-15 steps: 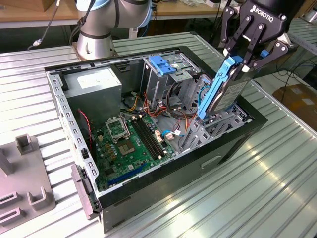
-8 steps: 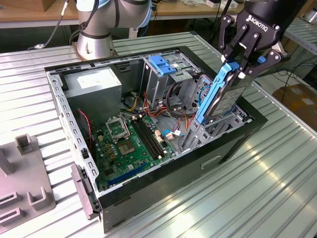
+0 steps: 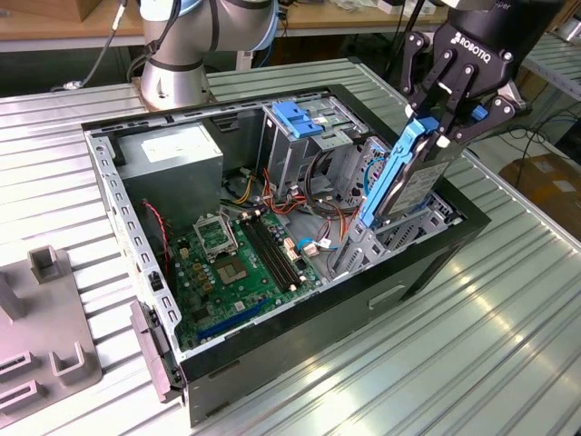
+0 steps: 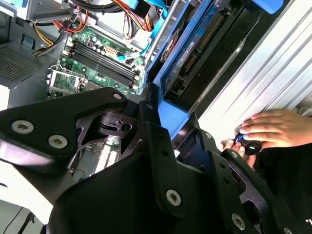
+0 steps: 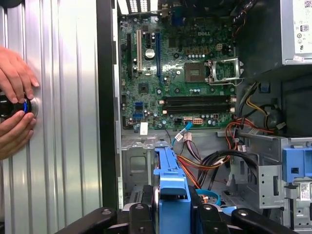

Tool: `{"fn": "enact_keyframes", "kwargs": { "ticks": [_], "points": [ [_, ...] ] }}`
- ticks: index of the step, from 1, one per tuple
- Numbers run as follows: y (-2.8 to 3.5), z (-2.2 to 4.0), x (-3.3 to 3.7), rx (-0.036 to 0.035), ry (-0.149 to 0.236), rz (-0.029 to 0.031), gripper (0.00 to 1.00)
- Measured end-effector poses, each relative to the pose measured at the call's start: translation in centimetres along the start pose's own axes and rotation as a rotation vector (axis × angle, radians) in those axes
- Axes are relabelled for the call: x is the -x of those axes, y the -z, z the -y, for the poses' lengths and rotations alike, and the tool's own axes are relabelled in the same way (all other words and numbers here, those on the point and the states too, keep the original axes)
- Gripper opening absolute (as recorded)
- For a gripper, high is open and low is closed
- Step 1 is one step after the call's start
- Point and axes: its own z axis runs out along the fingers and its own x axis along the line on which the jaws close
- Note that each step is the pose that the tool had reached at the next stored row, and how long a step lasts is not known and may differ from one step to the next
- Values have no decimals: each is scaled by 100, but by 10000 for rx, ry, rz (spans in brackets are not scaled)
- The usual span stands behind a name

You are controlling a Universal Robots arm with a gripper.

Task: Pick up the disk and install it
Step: 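Insert the disk into the insertion slot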

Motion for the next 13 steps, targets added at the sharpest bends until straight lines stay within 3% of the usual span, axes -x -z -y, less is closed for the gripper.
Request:
{"fn": "enact_keyframes", "kwargs": {
  "ticks": [4,13],
  "points": [
    [-21,3,-1,0,46,-1,37],
    [-252,4,-2,0,51,0,37]
  ]
}}
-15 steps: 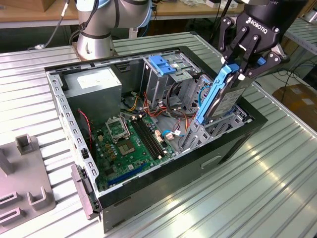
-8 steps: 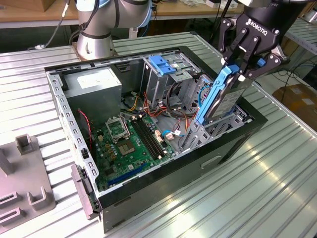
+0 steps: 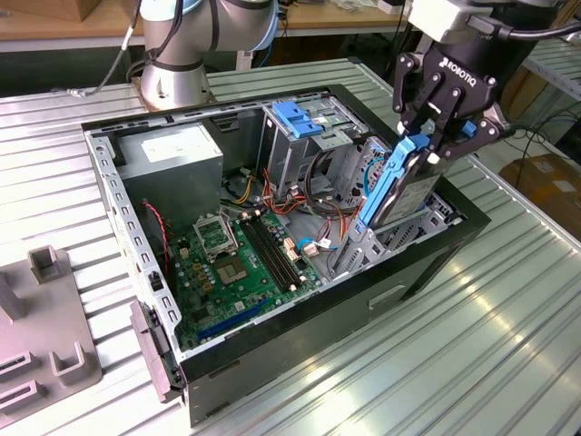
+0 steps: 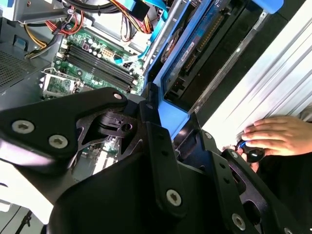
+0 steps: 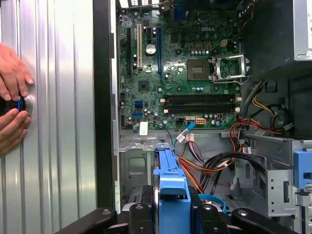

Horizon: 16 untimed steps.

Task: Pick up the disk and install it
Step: 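Insert the disk into the insertion slot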

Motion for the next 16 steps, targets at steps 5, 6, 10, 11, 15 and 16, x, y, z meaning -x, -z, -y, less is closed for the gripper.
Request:
{"fn": "enact_keyframes", "kwargs": {
  "ticks": [5,6,10,11,15,16],
  "points": [
    [-118,0,0,0,3,-2,37],
    [-150,0,0,0,3,0,37],
    [-253,1,-1,0,3,-3,37],
    [-271,0,-1,0,3,-2,37],
    [-377,1,-1,0,3,-1,37],
    [-404,1,-2,0,3,-3,37]
  ]
}}
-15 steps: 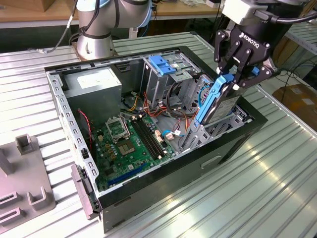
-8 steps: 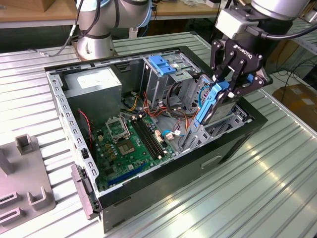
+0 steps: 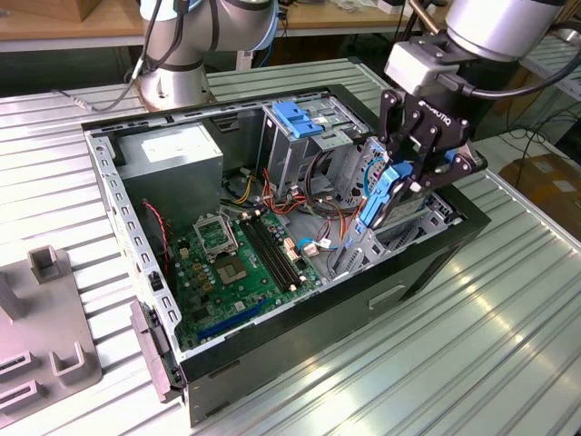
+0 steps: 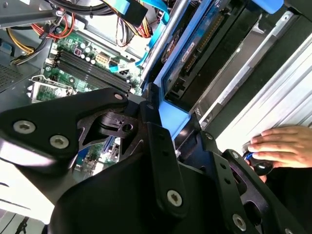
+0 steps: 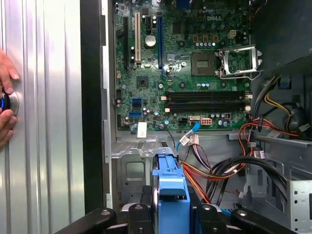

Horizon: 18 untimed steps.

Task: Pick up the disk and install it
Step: 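Insert the disk into the insertion slot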

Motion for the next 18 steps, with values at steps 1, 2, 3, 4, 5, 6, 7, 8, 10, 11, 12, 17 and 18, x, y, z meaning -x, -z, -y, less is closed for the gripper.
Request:
{"fn": "enact_keyframes", "kwargs": {
  "ticks": [1,2,3,4,5,6,7,8,10,11,12,17,18],
  "points": [
    [-26,0,0,0,0,1,37],
    [-44,0,0,0,0,1,37],
    [-90,0,0,0,0,3,37],
    [-184,0,-1,0,0,2,37],
    [-375,1,-1,0,1,2,37],
    [-417,11,-1,-1,0,2,49],
    [-395,15,-1,0,0,-1,24],
    [-354,15,-1,-1,0,1,24],
    [-339,15,-1,-1,0,2,24],
    [-332,15,-1,0,0,1,24],
    [-330,15,-1,-1,0,1,24],
    [-318,15,-1,-1,0,2,24],
    [-316,15,-1,0,0,2,24]
  ]
}}
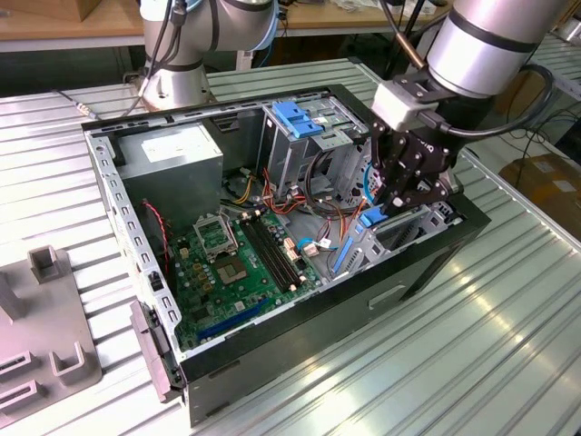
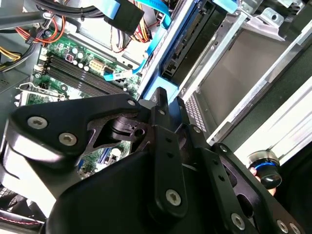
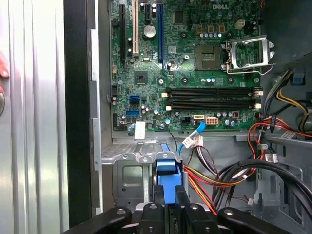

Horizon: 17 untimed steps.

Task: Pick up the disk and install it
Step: 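Insert the disk into the insertion slot, then insert the first disk wire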

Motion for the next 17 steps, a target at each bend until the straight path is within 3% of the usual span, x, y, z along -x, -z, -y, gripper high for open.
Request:
{"fn": "enact_keyframes", "kwargs": {
  "ticks": [11,17],
  "points": [
    [33,10,1,0,1,-2,24],
    [31,168,5,0,0,0,24]
  ]
}}
